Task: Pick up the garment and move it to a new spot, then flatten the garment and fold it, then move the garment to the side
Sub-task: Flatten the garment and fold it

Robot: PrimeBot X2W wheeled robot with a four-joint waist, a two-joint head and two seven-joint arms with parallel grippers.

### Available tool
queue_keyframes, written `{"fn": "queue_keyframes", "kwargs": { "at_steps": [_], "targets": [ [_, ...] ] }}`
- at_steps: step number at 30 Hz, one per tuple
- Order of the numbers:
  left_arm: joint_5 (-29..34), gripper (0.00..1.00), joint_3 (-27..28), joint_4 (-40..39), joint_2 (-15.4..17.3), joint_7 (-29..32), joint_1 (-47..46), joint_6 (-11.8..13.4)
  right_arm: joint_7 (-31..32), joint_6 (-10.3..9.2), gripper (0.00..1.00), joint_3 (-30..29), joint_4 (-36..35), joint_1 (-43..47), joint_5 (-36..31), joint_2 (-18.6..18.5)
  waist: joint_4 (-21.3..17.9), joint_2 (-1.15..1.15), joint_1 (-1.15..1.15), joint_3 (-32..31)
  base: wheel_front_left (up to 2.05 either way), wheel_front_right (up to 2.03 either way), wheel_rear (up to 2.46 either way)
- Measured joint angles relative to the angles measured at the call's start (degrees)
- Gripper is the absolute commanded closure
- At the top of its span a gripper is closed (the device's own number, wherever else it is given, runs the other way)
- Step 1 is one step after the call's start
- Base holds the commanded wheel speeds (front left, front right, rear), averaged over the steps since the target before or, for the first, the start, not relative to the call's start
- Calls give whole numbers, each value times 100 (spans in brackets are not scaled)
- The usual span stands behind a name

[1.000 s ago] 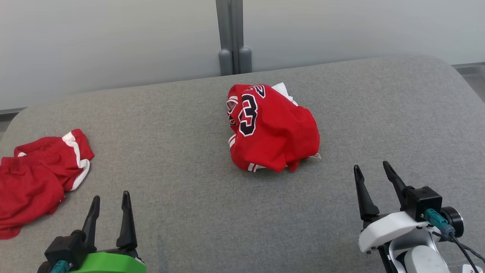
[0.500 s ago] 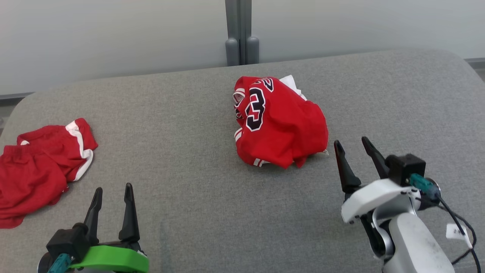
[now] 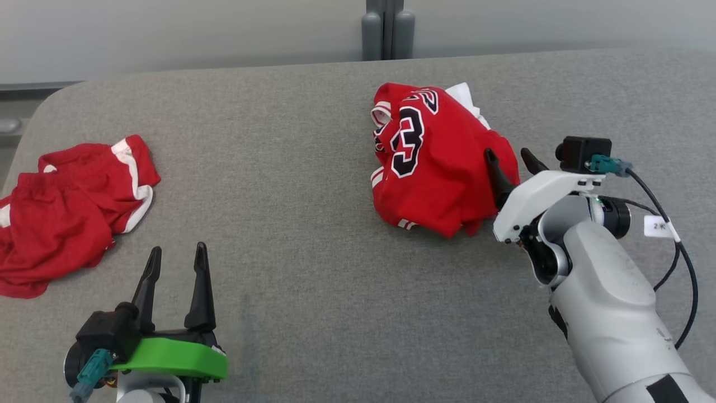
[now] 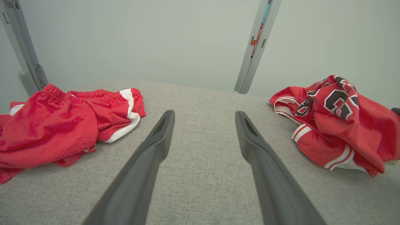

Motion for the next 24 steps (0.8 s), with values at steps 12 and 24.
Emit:
{"fn": "queue_keyframes", "kwargs": {
  "at_steps": [12,24],
  "targets": [
    [47,0,21,91,-59,0,-69,-55,-172,0,100,372,936,-600,248,-167,250,0,0,89,0,0,0],
    [71,0,51,126,-109,0,107,-98,-966,0,100,654,356,-1462,-54,-693,100,0,0,-304,0,0,0]
  ]
}}
